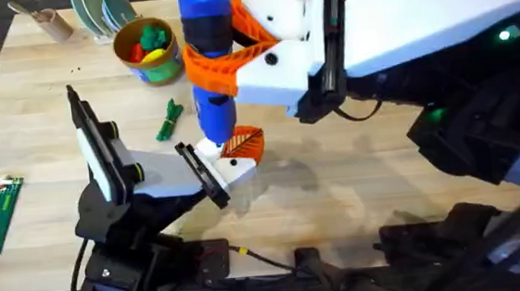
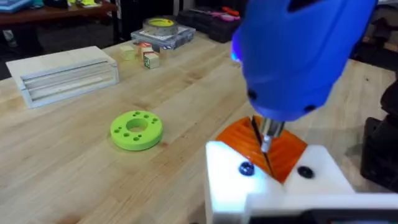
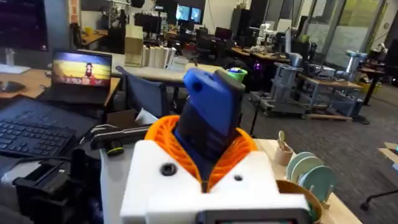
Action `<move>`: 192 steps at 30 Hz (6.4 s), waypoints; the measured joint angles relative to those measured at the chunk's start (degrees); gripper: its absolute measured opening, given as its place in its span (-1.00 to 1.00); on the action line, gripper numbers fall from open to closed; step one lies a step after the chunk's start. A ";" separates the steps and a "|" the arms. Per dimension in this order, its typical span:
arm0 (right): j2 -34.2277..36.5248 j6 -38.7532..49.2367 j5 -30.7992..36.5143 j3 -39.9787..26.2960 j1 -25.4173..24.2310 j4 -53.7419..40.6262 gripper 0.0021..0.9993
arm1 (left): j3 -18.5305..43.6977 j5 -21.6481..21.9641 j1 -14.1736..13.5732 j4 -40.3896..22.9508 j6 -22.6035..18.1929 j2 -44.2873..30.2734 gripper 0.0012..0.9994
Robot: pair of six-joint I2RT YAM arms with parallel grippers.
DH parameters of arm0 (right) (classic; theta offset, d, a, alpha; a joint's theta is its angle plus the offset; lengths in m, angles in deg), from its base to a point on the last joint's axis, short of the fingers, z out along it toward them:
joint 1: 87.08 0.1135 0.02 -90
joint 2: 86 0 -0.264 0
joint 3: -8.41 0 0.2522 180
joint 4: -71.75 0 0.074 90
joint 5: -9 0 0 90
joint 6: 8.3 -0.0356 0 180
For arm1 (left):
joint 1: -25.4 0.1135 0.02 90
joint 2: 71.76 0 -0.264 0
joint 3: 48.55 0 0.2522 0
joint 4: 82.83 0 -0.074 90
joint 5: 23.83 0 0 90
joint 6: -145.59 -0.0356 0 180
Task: Pick up the gripper from the table and insert it into the empty holder that is missing its gripper. Then pick up a screw, insert it into the mounting hole, and use the screwdriver to tighten it. Finally, clean up the table by picking up the vegetable and placing it into the bucket.
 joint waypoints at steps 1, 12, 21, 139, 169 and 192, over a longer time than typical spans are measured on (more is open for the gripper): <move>0.00 0.00 -0.01 0.00 0.00 0.02 -0.94 | 0.00 0.03 -0.01 0.00 0.00 0.00 -0.97; 1.92 0.46 0.00 0.00 0.07 2.58 -0.94 | 0.00 0.52 -0.01 0.04 0.17 0.02 -0.97; 2.56 0.46 -0.02 0.00 0.44 2.49 -0.94 | 0.00 0.67 -0.01 0.04 0.20 0.00 -0.97; 16.33 33.50 39.23 -20.83 -22.28 -56.67 0.98 | 0.00 1.11 -0.29 0.15 0.81 0.00 0.99; 13.81 28.68 34.88 -20.83 -17.62 -52.37 0.99 | 50.93 43.29 -0.31 -56.96 11.06 -21.37 0.99; 13.81 28.66 34.88 -20.83 -17.62 -54.05 0.99 | 51.53 57.72 3.52 -53.38 -3.01 -54.27 0.98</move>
